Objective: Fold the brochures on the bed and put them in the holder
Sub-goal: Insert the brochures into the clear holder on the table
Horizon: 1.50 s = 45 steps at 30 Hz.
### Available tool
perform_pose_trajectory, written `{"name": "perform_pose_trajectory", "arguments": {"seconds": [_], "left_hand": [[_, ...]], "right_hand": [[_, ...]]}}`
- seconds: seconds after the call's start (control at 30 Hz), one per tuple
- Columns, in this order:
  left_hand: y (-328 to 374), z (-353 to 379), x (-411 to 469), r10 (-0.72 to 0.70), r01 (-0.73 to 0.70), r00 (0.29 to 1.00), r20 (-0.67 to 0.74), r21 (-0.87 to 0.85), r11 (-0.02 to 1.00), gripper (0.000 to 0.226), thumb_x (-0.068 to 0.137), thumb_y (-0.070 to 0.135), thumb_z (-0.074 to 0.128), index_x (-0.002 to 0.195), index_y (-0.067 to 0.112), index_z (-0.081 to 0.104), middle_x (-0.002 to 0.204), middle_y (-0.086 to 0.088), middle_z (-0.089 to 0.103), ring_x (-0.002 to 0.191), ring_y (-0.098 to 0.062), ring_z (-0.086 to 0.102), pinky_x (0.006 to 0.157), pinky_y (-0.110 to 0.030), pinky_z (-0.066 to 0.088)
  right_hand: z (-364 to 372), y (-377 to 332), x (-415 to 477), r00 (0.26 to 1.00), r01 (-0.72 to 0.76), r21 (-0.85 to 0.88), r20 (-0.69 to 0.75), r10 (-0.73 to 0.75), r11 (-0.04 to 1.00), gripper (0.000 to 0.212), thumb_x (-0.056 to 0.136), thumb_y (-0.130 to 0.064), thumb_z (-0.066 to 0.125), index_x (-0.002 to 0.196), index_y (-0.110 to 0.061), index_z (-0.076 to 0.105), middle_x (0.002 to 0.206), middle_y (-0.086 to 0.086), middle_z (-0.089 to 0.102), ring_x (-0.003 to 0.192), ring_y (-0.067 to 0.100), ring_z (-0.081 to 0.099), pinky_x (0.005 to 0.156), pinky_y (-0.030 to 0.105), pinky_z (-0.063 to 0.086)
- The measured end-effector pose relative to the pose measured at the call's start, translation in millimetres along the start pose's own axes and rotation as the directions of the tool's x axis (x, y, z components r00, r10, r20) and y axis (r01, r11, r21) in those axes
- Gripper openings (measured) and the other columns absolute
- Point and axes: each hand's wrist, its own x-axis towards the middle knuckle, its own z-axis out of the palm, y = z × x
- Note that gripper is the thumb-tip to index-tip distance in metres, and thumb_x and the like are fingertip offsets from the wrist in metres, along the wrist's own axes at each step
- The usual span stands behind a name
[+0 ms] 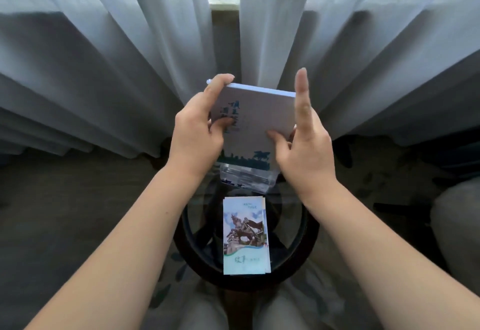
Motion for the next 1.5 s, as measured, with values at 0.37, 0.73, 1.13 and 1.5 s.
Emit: {"name": "perform_pose_trajectory", "arguments": {"seconds": [0.37, 0.73, 1.13, 1.5], "left_hand": [[-7.9, 32.5, 7.1, 0.080, -0.118, 0.988, 0.129, 0.321, 0.940, 0.032, 0.084, -0.003, 0.058, 0.104, 0.018, 0.069, 0.099, -0.001, 0.055, 0.080, -0.021, 0.052, 0.058, -0.036, 0.045], [-43.3, 71.4, -4.9, -0.066, -0.040, 0.962, 0.264, 0.377, 0.925, 0.021, 0.088, -0.004, 0.068, 0.105, 0.007, 0.072, 0.106, -0.010, 0.061, 0.093, -0.025, 0.059, 0.067, -0.029, 0.044], [-48.4, 92.0, -20.4, -0.008, -0.132, 0.957, 0.292, 0.457, 0.880, 0.042, 0.085, -0.005, 0.071, 0.124, 0.009, 0.068, 0.114, -0.012, 0.062, 0.104, -0.032, 0.058, 0.062, -0.034, 0.050], [-44.9, 88.8, -47.4, 0.010, -0.251, 0.926, 0.377, 0.598, 0.761, 0.080, 0.091, 0.011, 0.061, 0.163, 0.015, 0.025, 0.169, -0.012, 0.022, 0.158, -0.038, 0.010, 0.127, -0.053, 0.017]], "right_hand": [[12.9, 37.4, -0.3, 0.980, 0.018, -0.168, 0.198, 0.016, 0.986, 0.048, 0.097, -0.013, 0.060, 0.140, -0.031, 0.050, 0.102, -0.001, 0.054, 0.080, 0.030, 0.058, 0.065, 0.043, 0.055], [56.8, 83.6, -19.8, 0.941, -0.056, -0.193, 0.317, 0.116, 0.980, 0.052, 0.097, -0.011, 0.063, 0.143, -0.031, 0.048, 0.116, 0.004, 0.058, 0.097, 0.029, 0.062, 0.070, 0.033, 0.050], [65.1, 77.8, -31.4, 0.979, -0.027, -0.293, 0.187, 0.085, 0.956, 0.094, 0.081, 0.014, 0.068, 0.160, -0.026, 0.035, 0.149, 0.015, 0.032, 0.132, 0.033, 0.044, 0.082, 0.038, 0.057], [71.6, 68.1, -50.0, 0.951, 0.106, -0.513, 0.302, 0.063, 0.852, 0.090, 0.089, -0.020, 0.060, 0.164, -0.008, 0.011, 0.172, 0.012, 0.005, 0.159, 0.035, 0.000, 0.128, 0.050, 0.000]]}}
